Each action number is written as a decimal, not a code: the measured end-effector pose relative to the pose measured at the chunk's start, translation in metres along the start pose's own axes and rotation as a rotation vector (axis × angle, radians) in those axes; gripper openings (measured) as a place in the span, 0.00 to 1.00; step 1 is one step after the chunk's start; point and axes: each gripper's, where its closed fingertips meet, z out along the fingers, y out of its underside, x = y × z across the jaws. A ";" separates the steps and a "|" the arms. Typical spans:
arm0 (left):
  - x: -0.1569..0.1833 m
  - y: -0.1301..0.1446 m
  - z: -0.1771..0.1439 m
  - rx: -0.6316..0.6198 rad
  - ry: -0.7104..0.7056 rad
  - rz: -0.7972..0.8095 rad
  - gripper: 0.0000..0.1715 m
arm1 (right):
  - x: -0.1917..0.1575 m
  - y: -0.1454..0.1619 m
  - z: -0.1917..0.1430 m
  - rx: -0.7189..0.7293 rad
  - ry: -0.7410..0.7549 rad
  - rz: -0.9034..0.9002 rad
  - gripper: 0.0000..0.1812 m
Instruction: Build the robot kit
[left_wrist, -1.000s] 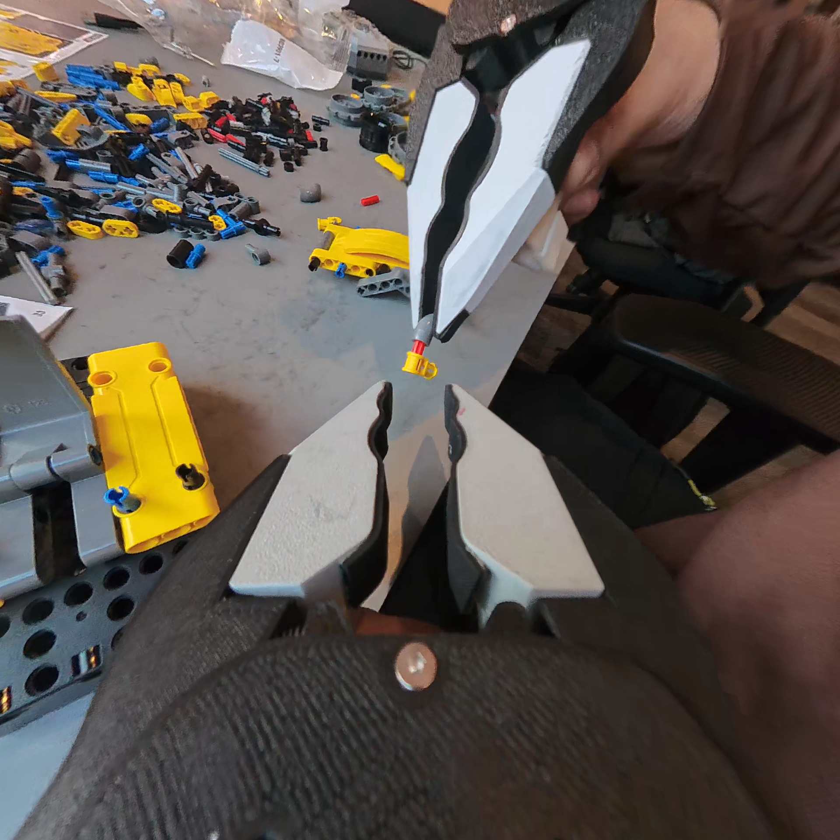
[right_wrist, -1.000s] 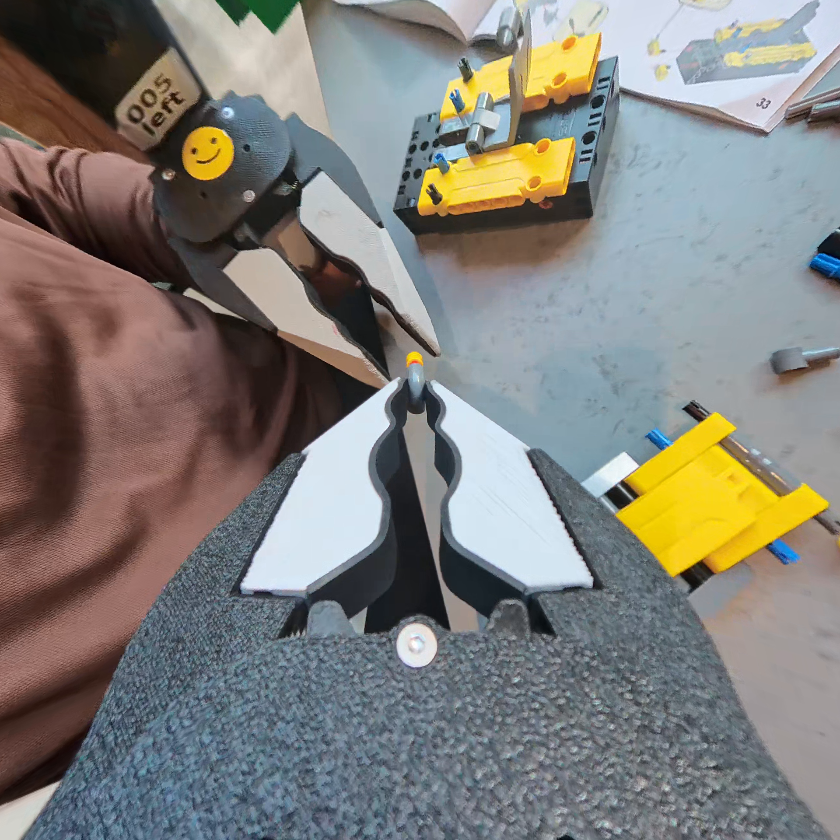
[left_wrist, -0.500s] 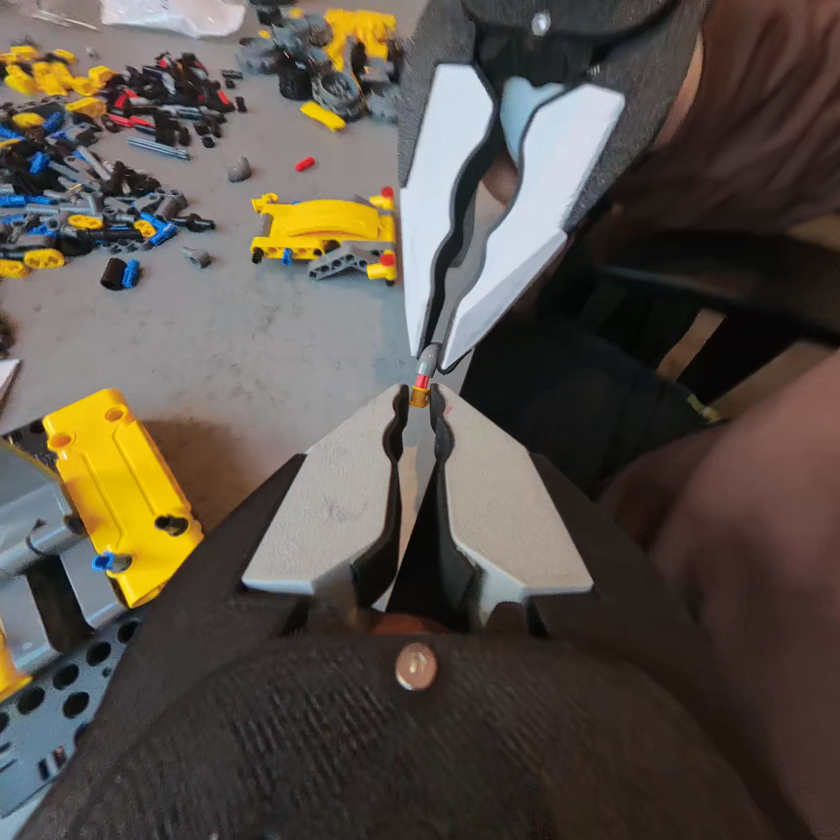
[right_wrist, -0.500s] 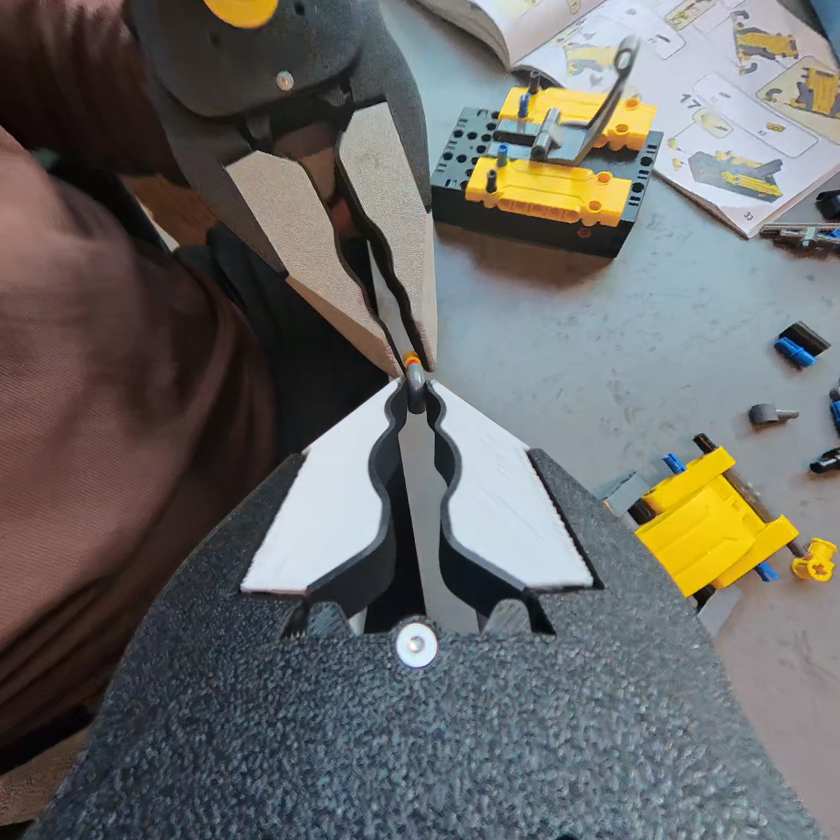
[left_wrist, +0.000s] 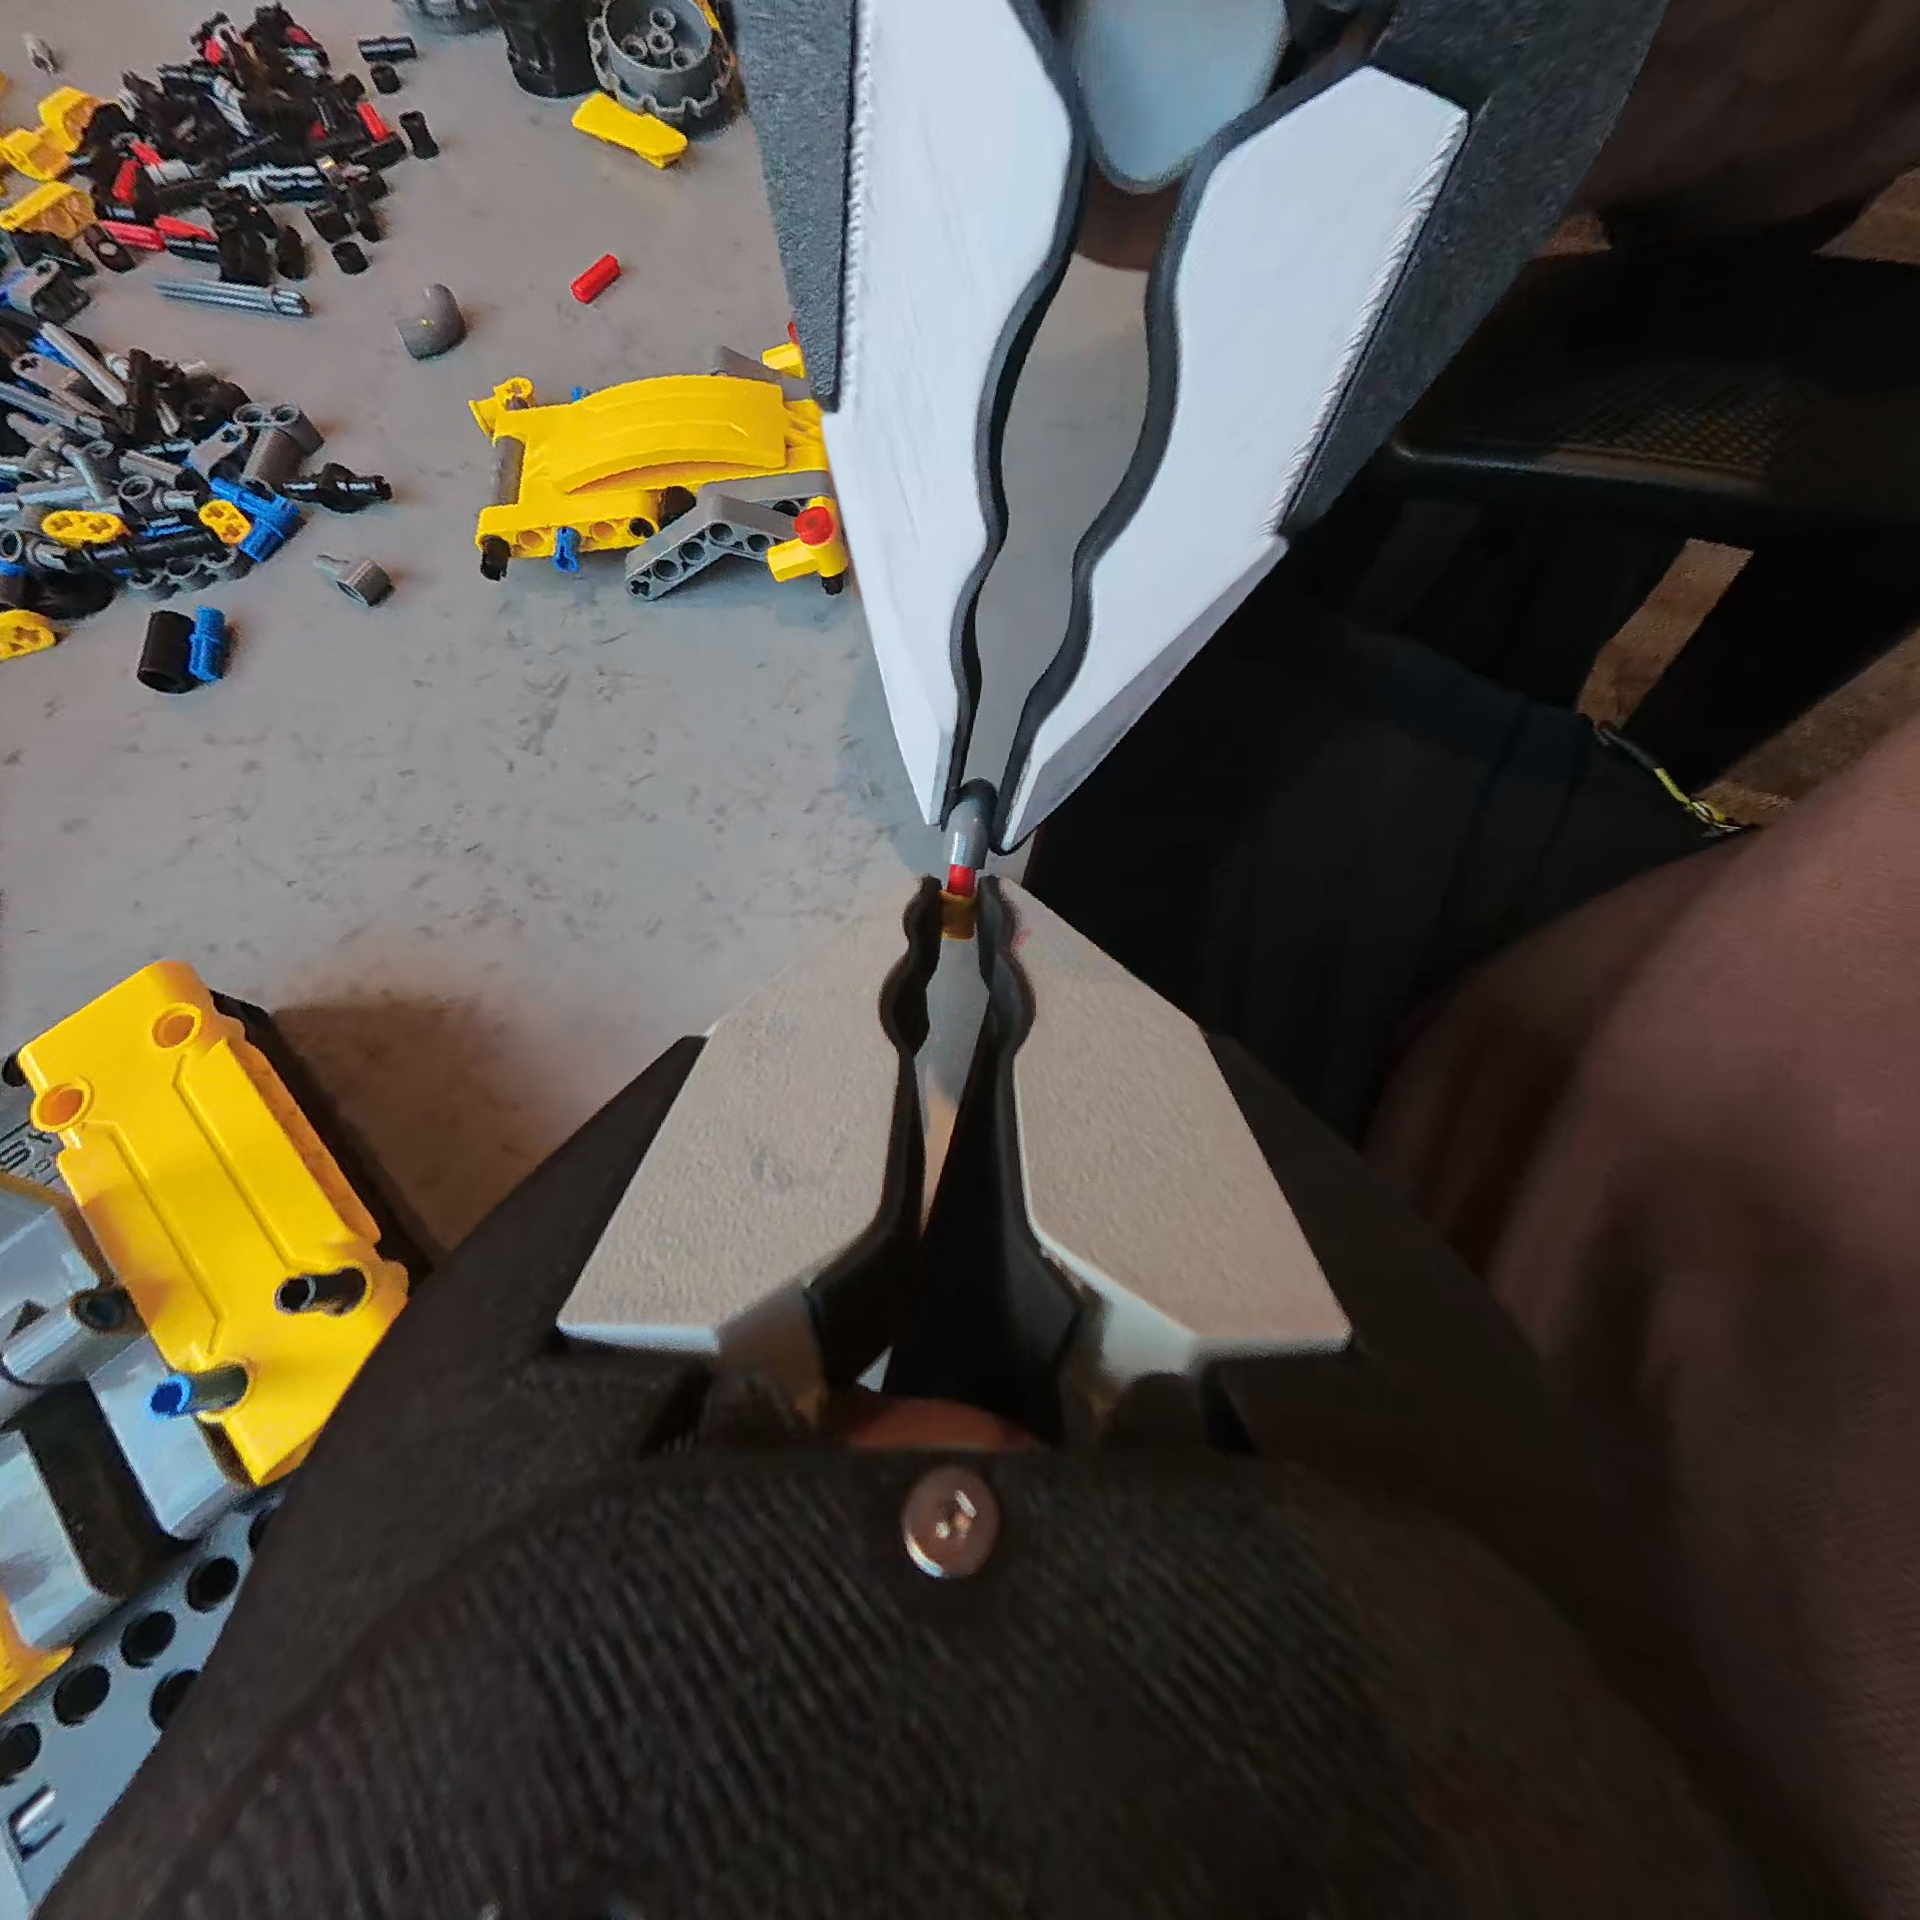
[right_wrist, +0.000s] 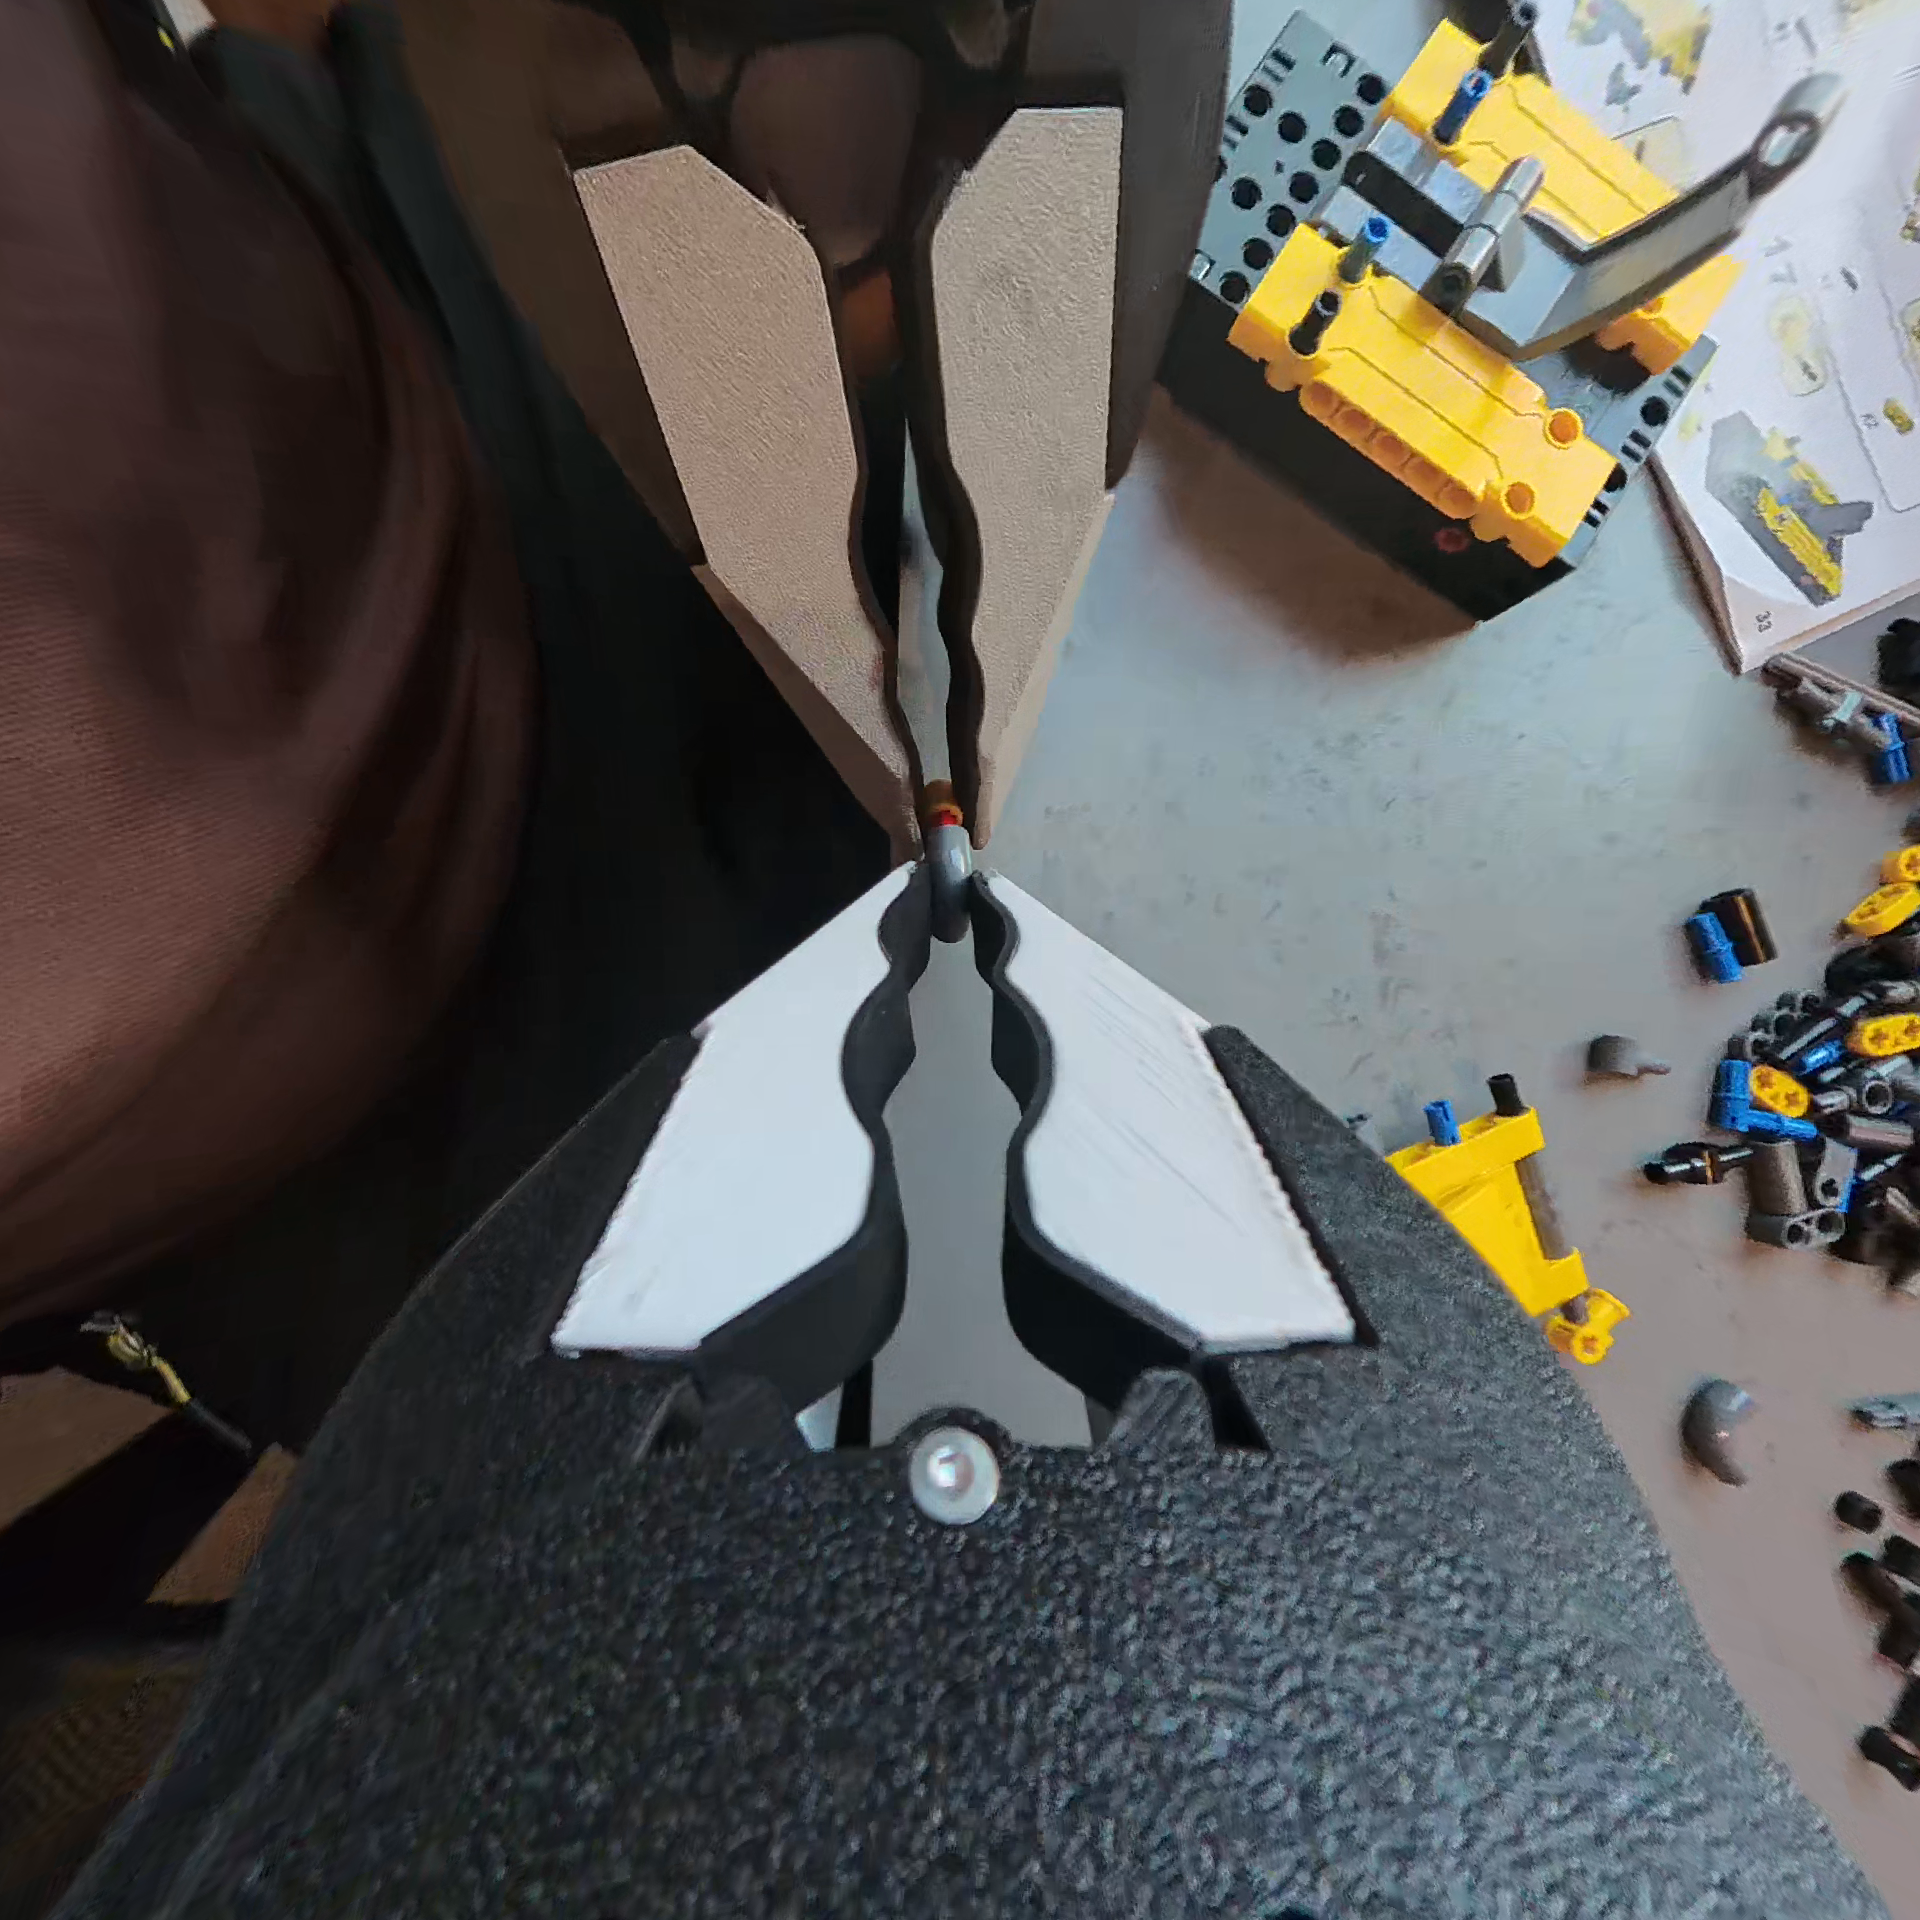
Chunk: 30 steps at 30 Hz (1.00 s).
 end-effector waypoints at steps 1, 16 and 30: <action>0.000 0.000 0.000 -0.005 -0.003 0.009 0.02 | 0.000 0.000 0.000 -0.025 -0.006 -0.009 0.04; -0.001 -0.002 0.002 -0.002 -0.009 0.011 0.02 | 0.001 0.008 0.007 -0.053 -0.013 0.060 0.04; -0.005 -0.002 0.003 -0.005 -0.017 -0.022 0.03 | 0.005 0.007 0.008 0.025 0.010 0.126 0.04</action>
